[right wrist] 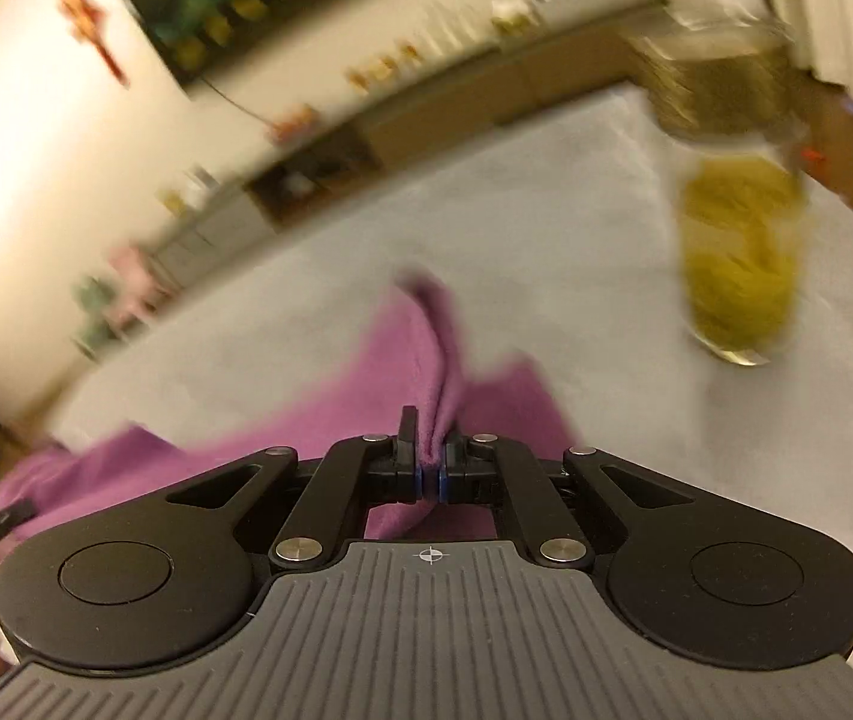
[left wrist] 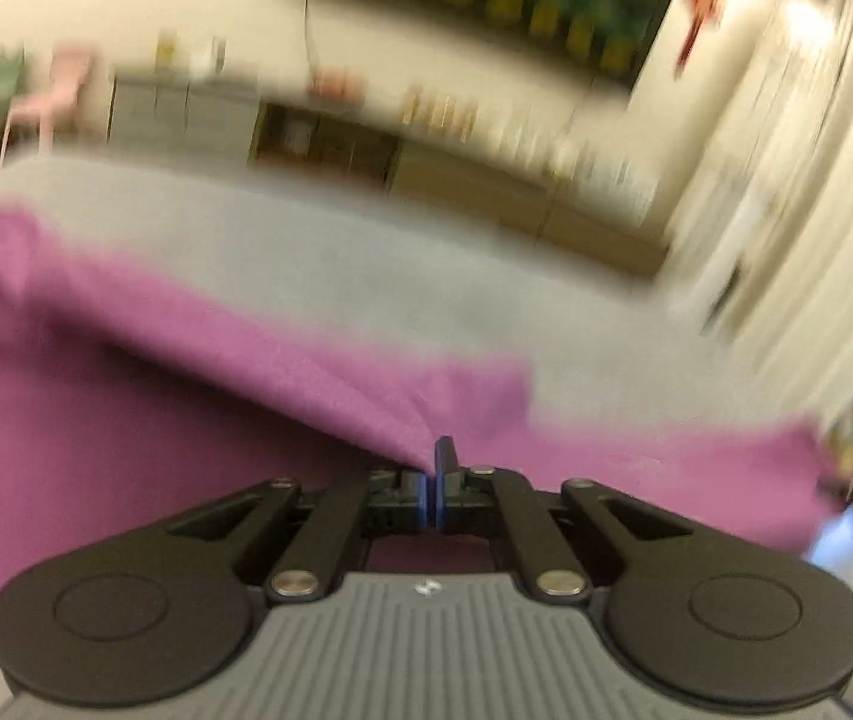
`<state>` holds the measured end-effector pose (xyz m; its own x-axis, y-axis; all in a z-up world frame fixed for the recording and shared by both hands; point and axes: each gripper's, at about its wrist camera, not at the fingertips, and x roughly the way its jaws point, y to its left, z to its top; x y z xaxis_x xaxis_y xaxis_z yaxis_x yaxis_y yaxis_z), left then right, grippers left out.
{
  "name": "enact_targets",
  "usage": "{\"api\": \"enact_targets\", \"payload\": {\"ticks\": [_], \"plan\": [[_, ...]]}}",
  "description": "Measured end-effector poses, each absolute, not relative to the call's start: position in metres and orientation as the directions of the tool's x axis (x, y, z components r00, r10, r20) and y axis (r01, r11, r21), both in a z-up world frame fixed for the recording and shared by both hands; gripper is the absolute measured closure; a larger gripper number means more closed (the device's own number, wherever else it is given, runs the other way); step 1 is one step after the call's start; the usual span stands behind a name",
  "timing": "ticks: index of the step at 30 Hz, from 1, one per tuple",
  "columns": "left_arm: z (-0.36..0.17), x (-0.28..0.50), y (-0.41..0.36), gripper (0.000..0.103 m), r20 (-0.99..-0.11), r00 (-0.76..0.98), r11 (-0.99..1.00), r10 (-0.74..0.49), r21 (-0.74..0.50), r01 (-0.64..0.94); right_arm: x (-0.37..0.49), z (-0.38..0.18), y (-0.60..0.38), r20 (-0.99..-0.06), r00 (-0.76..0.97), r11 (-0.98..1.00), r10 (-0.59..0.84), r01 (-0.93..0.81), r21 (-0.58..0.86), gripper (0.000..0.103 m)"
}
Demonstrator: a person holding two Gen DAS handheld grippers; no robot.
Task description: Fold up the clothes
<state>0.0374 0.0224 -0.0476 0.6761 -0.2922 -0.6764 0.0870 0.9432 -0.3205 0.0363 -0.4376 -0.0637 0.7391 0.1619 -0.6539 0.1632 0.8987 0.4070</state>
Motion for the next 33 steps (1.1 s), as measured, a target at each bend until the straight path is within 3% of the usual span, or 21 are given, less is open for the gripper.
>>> {"api": "enact_targets", "payload": {"ticks": [2,10,14,20,23,24,26,30,33], "plan": [[-0.067,0.035,0.013,0.1,-0.687,0.668,0.947,-0.287,-0.307,0.091,0.043,-0.086,-0.444,-0.72,0.68,0.904,0.139,0.209,0.372,0.103],[-0.037,0.01,0.015,0.1,-0.605,0.74,0.951,-0.294,-0.262,0.163,0.035,-0.06,-0.442,-0.669,0.727,0.913,0.154,0.154,0.377,0.103],[-0.072,0.01,0.016,0.1,-0.692,0.658,0.952,-0.297,-0.271,0.144,0.036,-0.079,-0.449,-0.74,0.663,0.926,0.117,0.197,0.323,0.103],[-0.071,0.01,0.012,0.094,-0.682,0.668,0.954,-0.297,-0.243,0.177,0.029,-0.078,-0.434,-0.739,0.672,0.951,0.048,0.196,0.24,0.103],[-0.063,0.002,0.017,0.078,-0.663,0.683,0.951,-0.305,-0.256,0.176,0.019,-0.062,-0.423,-0.726,0.678,0.959,-0.119,0.268,0.093,0.059],[-0.058,0.0,0.021,0.071,-0.647,0.699,0.951,-0.305,-0.252,0.182,0.015,-0.052,-0.414,-0.698,0.688,0.954,-0.198,0.297,0.023,0.058],[-0.047,-0.005,0.03,0.069,-0.613,0.729,0.951,-0.304,-0.242,0.194,0.003,-0.032,-0.395,-0.622,0.743,0.956,-0.247,0.291,-0.033,0.058],[-0.049,0.005,0.052,0.068,-0.613,0.732,0.945,-0.299,-0.297,0.138,0.019,-0.025,-0.367,-0.639,0.761,0.992,-0.111,0.121,-0.029,0.064],[-0.06,0.013,0.062,0.064,-0.622,0.713,0.927,-0.324,-0.359,0.107,0.048,-0.043,-0.381,-0.682,0.72,0.986,-0.133,0.164,-0.018,0.061]]}}
